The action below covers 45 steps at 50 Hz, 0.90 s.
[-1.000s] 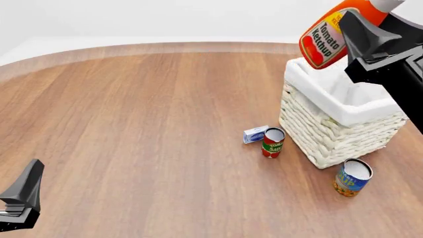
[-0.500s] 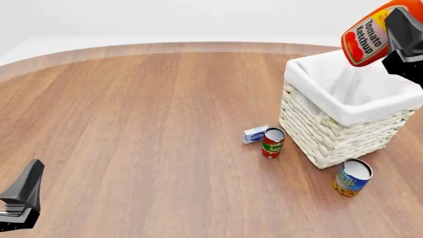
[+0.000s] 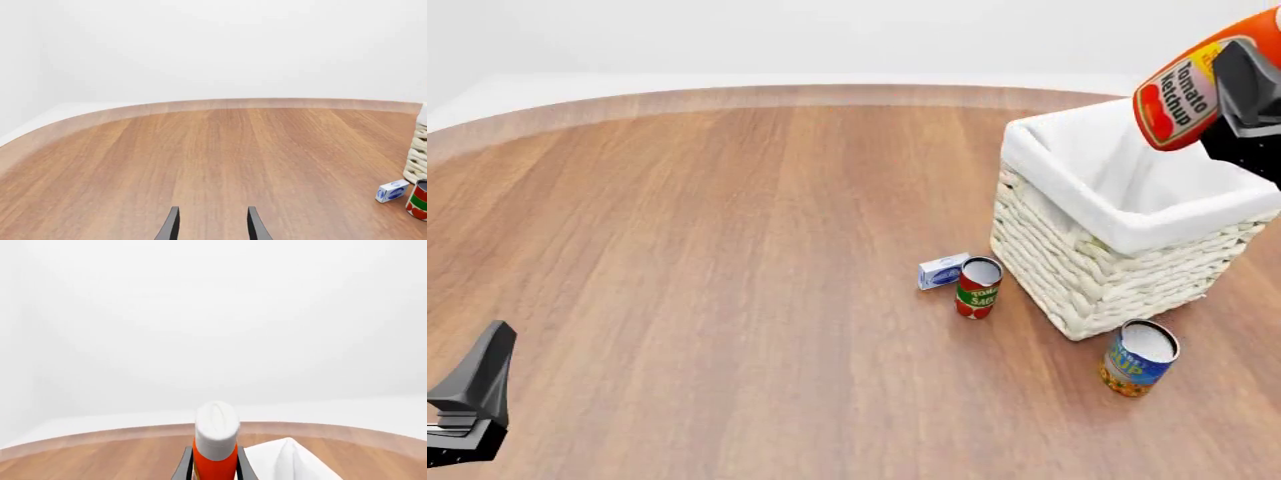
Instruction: Pick up the ketchup, and put it in the basket.
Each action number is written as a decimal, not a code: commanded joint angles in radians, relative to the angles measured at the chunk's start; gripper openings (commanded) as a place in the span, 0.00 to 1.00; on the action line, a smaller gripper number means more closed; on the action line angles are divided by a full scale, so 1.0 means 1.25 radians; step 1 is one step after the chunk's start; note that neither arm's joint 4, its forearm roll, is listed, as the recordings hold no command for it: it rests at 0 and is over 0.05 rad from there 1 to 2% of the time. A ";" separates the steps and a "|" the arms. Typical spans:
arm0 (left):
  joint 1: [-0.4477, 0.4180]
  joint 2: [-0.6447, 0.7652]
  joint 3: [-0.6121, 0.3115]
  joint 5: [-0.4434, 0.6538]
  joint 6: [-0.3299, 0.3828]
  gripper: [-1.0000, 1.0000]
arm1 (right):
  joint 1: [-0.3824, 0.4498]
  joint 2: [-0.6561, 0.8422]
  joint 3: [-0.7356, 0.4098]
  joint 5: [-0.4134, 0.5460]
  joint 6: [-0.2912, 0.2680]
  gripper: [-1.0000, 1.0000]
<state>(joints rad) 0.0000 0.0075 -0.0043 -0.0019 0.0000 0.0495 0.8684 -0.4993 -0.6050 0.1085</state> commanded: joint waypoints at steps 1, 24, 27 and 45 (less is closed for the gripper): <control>0.000 0.000 0.000 0.000 0.000 1.00 | -0.032 0.012 0.002 -0.008 0.011 0.00; 0.000 0.000 0.000 0.000 0.000 1.00 | -0.067 0.043 -0.007 -0.010 0.011 0.00; 0.000 0.000 0.000 0.000 0.000 1.00 | -0.068 0.042 -0.010 -0.008 0.012 0.00; 0.000 0.000 0.000 0.000 0.000 1.00 | -0.085 0.043 -0.012 -0.002 0.014 0.00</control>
<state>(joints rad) 0.0000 0.0075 -0.0043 -0.0019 0.0000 -0.0456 0.9217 -0.5089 -0.6081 0.1084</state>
